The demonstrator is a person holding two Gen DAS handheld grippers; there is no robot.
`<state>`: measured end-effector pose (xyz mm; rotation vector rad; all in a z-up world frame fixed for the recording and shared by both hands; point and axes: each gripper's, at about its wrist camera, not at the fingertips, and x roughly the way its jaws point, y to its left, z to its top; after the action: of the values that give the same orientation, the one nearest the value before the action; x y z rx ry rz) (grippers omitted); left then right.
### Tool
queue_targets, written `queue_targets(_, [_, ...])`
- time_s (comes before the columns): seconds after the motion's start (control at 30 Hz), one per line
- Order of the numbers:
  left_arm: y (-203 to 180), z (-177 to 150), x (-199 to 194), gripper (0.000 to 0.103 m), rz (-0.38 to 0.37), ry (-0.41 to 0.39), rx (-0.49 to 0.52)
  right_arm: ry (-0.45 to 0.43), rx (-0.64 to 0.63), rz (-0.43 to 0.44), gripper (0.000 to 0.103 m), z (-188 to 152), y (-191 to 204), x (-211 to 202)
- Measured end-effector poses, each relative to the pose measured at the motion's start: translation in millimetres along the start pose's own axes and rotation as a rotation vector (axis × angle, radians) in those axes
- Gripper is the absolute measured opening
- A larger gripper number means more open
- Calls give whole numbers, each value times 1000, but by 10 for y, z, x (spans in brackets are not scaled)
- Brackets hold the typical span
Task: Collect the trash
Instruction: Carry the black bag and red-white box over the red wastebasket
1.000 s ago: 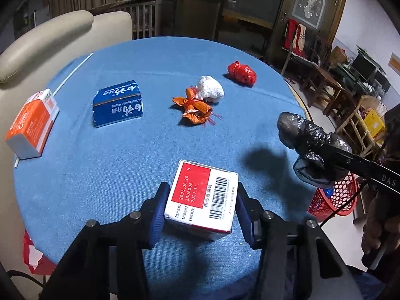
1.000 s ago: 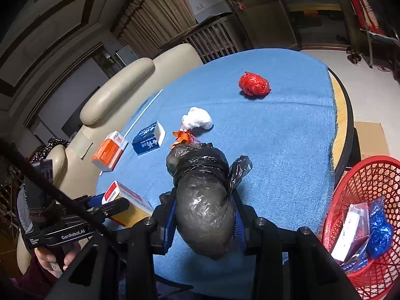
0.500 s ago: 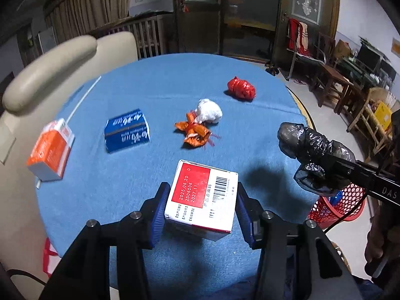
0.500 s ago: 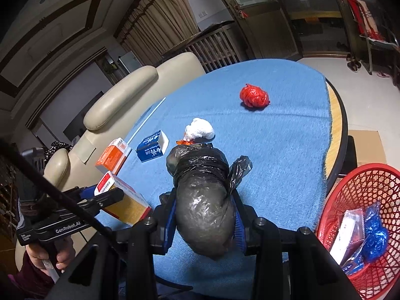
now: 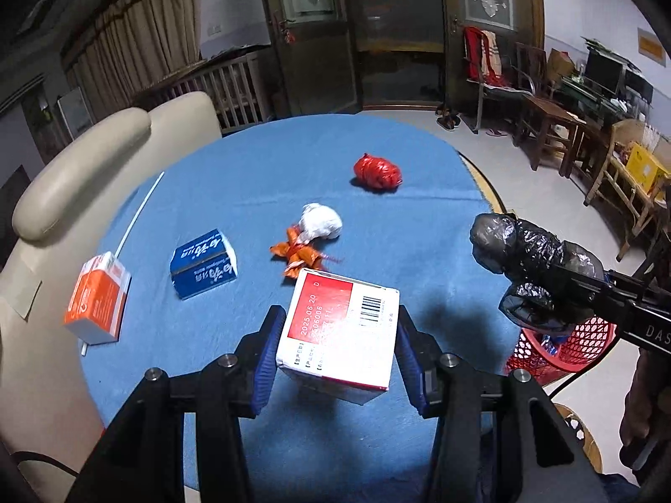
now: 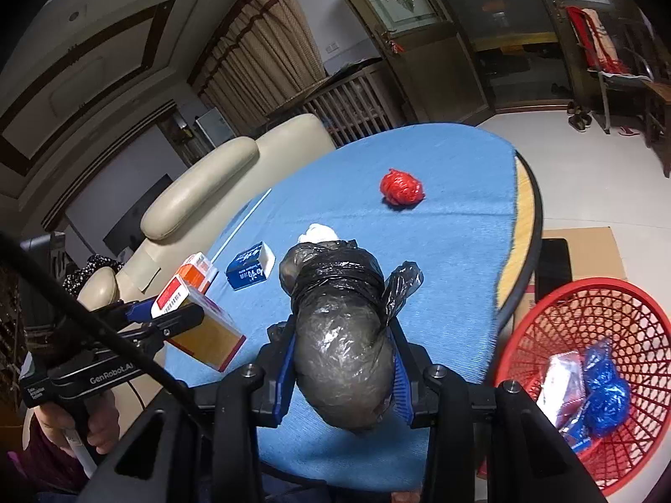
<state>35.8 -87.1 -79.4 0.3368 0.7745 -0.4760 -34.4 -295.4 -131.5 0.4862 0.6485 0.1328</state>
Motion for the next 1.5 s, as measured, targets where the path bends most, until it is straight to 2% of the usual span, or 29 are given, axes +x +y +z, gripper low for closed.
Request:
queue_targets(0.5, [-440, 170, 40, 52, -28, 2, 75, -52, 55, -33, 41, -14, -288, -331])
queue_targets(0.73, [-654, 225, 69, 52, -76, 18, 99, -64, 95, -43, 41, -58, -466, -426])
queue_targets(0.97, [-977, 347, 46, 52, -136, -2, 148, -97, 138, -59, 41, -71, -653, -586])
queue_targets(1.5, [-1551, 615, 114, 52, -209, -12, 232, -188, 237, -119, 41, -96, -1149, -1062])
